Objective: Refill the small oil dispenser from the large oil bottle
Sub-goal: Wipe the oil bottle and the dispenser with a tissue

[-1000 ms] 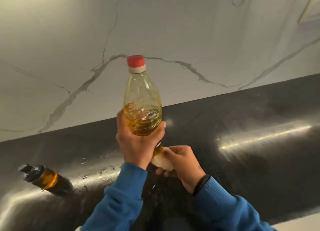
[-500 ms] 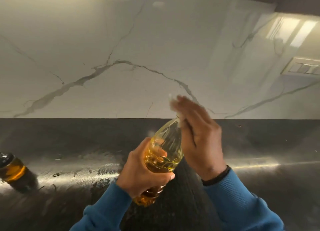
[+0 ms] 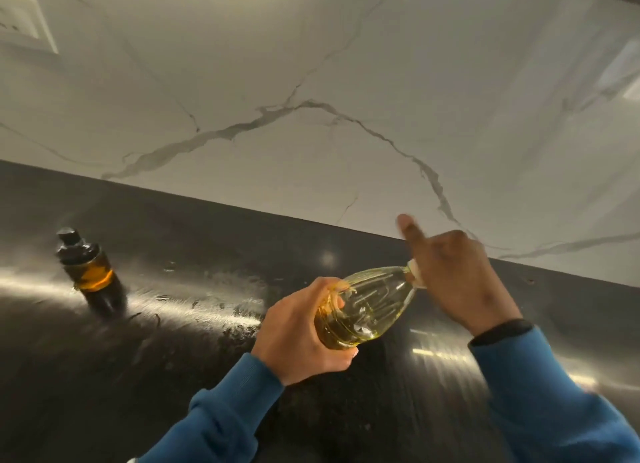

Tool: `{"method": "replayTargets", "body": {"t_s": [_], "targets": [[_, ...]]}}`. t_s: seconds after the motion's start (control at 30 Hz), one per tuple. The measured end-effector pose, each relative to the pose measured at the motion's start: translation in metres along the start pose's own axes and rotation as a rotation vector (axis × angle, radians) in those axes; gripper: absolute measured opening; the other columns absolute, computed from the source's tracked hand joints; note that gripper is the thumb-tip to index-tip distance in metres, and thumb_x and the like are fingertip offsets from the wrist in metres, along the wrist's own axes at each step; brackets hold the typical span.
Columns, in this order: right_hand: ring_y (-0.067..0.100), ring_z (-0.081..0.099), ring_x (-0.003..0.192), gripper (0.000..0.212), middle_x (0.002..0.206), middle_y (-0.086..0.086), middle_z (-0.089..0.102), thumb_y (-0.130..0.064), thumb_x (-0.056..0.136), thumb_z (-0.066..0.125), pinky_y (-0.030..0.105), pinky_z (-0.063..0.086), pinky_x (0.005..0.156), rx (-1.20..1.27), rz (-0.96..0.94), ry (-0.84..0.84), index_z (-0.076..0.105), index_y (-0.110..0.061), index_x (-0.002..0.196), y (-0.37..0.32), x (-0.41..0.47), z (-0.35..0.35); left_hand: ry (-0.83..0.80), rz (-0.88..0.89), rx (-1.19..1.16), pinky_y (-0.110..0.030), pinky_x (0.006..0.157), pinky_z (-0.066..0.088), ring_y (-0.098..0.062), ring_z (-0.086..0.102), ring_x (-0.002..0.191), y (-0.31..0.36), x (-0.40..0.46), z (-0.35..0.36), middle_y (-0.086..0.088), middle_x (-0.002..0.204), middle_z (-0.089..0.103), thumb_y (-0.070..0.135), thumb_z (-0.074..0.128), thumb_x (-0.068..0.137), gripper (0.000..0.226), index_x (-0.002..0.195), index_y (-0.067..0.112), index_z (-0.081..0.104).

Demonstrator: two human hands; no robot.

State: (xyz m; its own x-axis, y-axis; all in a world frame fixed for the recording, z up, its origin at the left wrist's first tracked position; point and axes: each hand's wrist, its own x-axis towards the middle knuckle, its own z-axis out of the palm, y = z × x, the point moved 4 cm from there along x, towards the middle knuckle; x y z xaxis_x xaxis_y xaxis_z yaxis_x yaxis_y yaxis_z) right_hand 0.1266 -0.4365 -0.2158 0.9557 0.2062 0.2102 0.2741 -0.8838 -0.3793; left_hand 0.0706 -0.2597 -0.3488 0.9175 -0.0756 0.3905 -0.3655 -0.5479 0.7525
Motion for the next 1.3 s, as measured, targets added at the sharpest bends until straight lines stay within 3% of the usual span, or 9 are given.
{"method": "replayTargets", "body": {"t_s": [0.1,0.17,0.3,0.43,0.73,0.9,1.07,1.2,1.3], "targets": [[0.007,0.049,0.039,0.077,0.053,0.007,0.059,-0.065,0.096,0.033,0.021,0.037,0.046,0.656,0.317,0.182,0.07,-0.002,0.07,0.024,0.003,0.004,0.13,-0.105,-0.173,-0.025,0.073,0.06,-0.005,0.069,0.09,-0.019,0.001,-0.008,0.015,0.105,0.067,0.04,0.094,0.055,0.082,0.124,0.032,0.051],[0.009,0.046,0.041,0.059,0.063,0.011,0.06,-0.048,0.102,0.044,0.02,0.031,0.042,0.919,0.405,0.228,0.071,-0.016,0.061,0.023,-0.006,0.024,0.23,-0.194,-0.28,-0.024,0.077,0.06,-0.005,0.068,0.095,-0.034,0.002,-0.013,0.015,0.107,0.066,0.032,0.096,0.055,0.083,0.124,0.032,0.05],[0.002,0.052,0.051,0.022,0.07,-0.001,0.066,-0.01,0.098,0.055,0.015,0.039,0.043,0.747,0.224,-0.123,0.075,-0.02,0.096,-0.001,-0.018,0.103,0.368,-0.313,-0.372,-0.03,0.083,0.06,-0.007,0.068,0.099,-0.059,0.013,-0.009,0.015,0.108,0.066,0.033,0.095,0.053,0.086,0.124,0.04,0.047],[0.0,0.062,0.07,0.03,0.086,-0.007,0.07,-0.005,0.098,0.052,0.015,0.049,0.06,0.624,0.101,-0.388,0.066,-0.029,0.111,-0.018,-0.01,0.174,0.478,-0.377,-0.386,-0.02,0.078,0.057,-0.001,0.067,0.094,-0.083,0.031,-0.007,0.016,0.102,0.067,0.017,0.094,0.056,0.082,0.118,0.043,0.048],[0.011,0.063,0.069,0.056,0.091,0.003,0.07,-0.011,0.093,0.049,0.028,0.056,0.061,0.672,0.229,-0.551,0.041,-0.037,0.141,-0.019,0.038,0.266,0.516,-0.501,-0.334,-0.012,0.076,0.053,0.005,0.064,0.092,-0.143,0.079,-0.002,0.012,0.106,0.065,0.014,0.09,0.06,0.076,0.121,0.034,0.049],[0.018,0.066,0.074,0.079,0.095,0.006,0.07,-0.014,0.088,0.049,0.036,0.059,0.066,0.693,0.263,-0.511,0.016,-0.054,0.148,-0.014,0.057,0.279,0.475,-0.515,-0.295,-0.024,0.087,0.057,0.001,0.063,0.1,-0.156,0.099,0.001,0.015,0.112,0.062,0.026,0.092,0.059,0.082,0.124,0.036,0.043],[0.019,0.067,0.087,0.039,0.097,-0.001,0.068,-0.019,0.092,0.053,0.043,0.058,0.078,0.765,0.408,-0.301,0.051,-0.031,0.129,-0.014,0.056,0.272,0.425,-0.509,-0.283,-0.025,0.093,0.055,0.002,0.061,0.107,-0.157,0.095,-0.002,0.015,0.121,0.059,0.034,0.095,0.056,0.094,0.131,0.035,0.038],[0.019,0.063,0.077,0.006,0.089,0.004,0.068,-0.02,0.093,0.061,0.035,0.05,0.065,0.921,0.563,-0.173,0.063,-0.02,0.099,-0.025,0.04,0.272,0.457,-0.556,-0.281,-0.022,0.103,0.043,0.001,0.049,0.126,-0.159,0.062,-0.011,0.013,0.137,0.052,0.051,0.09,0.057,0.099,0.138,0.041,0.035],[0.016,0.05,0.06,0.021,0.071,0.005,0.063,-0.028,0.097,0.059,0.031,0.042,0.052,1.031,0.558,-0.266,0.067,-0.015,0.082,-0.052,0.026,0.273,0.522,-0.562,-0.255,-0.019,0.099,0.045,-0.002,0.055,0.119,-0.164,0.026,-0.032,0.009,0.127,0.058,0.043,0.085,0.069,0.075,0.132,0.035,0.044]]}}
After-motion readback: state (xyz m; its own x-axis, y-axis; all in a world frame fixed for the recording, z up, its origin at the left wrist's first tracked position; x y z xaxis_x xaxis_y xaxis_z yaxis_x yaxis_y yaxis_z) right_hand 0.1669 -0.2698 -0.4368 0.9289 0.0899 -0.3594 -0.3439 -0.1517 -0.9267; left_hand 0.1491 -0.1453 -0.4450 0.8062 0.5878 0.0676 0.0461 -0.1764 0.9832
